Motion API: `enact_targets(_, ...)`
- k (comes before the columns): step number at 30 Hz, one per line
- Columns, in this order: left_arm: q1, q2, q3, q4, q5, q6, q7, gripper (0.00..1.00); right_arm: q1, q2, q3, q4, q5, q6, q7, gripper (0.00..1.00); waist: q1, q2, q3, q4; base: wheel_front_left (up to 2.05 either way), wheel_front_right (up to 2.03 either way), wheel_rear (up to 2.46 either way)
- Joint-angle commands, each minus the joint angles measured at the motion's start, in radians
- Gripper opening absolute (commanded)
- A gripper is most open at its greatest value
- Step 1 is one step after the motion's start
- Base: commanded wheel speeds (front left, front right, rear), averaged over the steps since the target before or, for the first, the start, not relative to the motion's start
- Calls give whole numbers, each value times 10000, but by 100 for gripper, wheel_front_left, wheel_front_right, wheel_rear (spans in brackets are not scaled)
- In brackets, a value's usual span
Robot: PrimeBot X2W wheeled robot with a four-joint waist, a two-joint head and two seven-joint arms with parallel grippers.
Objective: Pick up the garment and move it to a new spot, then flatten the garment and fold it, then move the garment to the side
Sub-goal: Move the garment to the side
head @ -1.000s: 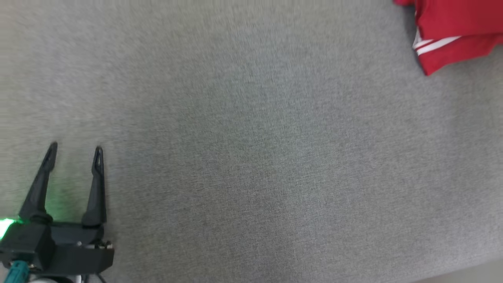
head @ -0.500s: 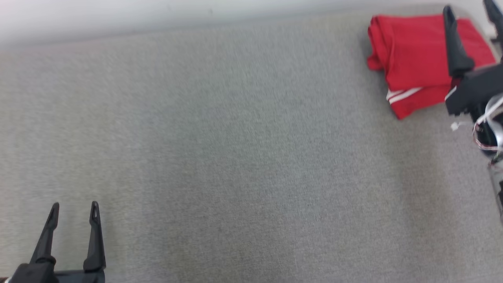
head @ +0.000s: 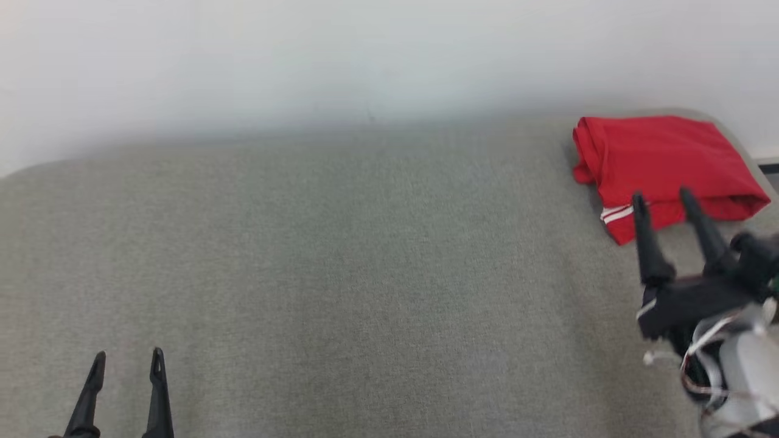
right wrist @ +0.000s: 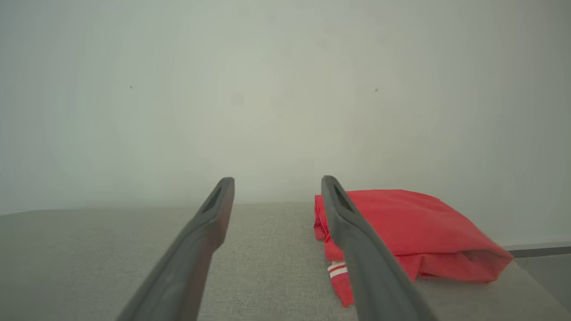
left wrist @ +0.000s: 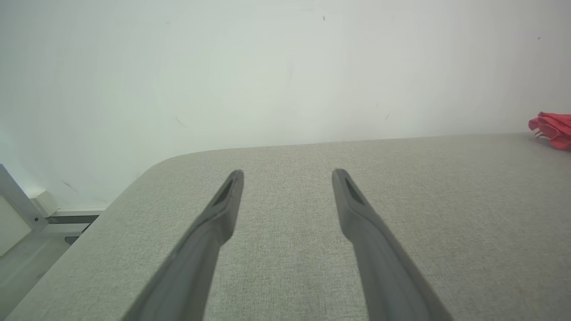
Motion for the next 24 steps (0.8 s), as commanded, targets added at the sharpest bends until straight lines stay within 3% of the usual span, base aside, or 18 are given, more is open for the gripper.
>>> enact_targets(1,131,-27,-4,36,-42,8,-57,100,327,190,-88,-117,-76,-27,-69,100,3,2,-377,220,0,0,0)
enact_targets(7,260,-22,-40,215,-120,39,-82,100,2501,1910,-955,-1603,-1058,-27,29,100,3,2,-683,325,0,0,0)
enact_targets(12,323,-52,-50,309,-155,109,-79,100,3480,2665,-1002,-2498,-1546,-27,180,100,3,2,-849,433,0,0,0)
enact_targets(24,387,110,-145,563,-62,181,7,100,4688,3334,-1024,-3161,-2205,-27,372,100,3,2,-1320,778,0,0,0)
